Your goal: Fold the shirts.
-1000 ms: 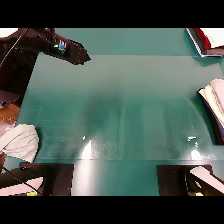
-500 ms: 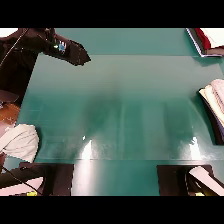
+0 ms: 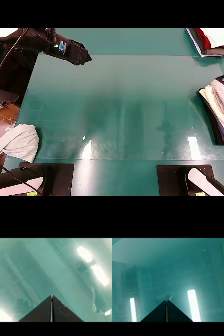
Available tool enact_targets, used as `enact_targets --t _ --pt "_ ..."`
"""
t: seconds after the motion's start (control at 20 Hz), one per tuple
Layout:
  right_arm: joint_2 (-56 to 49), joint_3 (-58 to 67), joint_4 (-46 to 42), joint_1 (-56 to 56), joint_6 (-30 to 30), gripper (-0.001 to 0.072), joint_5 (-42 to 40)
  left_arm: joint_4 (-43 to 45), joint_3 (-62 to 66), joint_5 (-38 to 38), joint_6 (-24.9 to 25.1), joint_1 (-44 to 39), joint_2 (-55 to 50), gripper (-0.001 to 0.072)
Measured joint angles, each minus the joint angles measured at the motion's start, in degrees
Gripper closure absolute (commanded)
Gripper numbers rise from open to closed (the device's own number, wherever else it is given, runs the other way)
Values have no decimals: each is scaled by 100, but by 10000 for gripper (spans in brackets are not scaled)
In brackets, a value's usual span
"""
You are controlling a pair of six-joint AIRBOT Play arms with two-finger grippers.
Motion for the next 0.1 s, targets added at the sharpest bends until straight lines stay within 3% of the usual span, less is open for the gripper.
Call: enact_targets --t 0.1 --pt "0 0 26 208 -4 696 -15 -2 0 9 0 0 0 680"
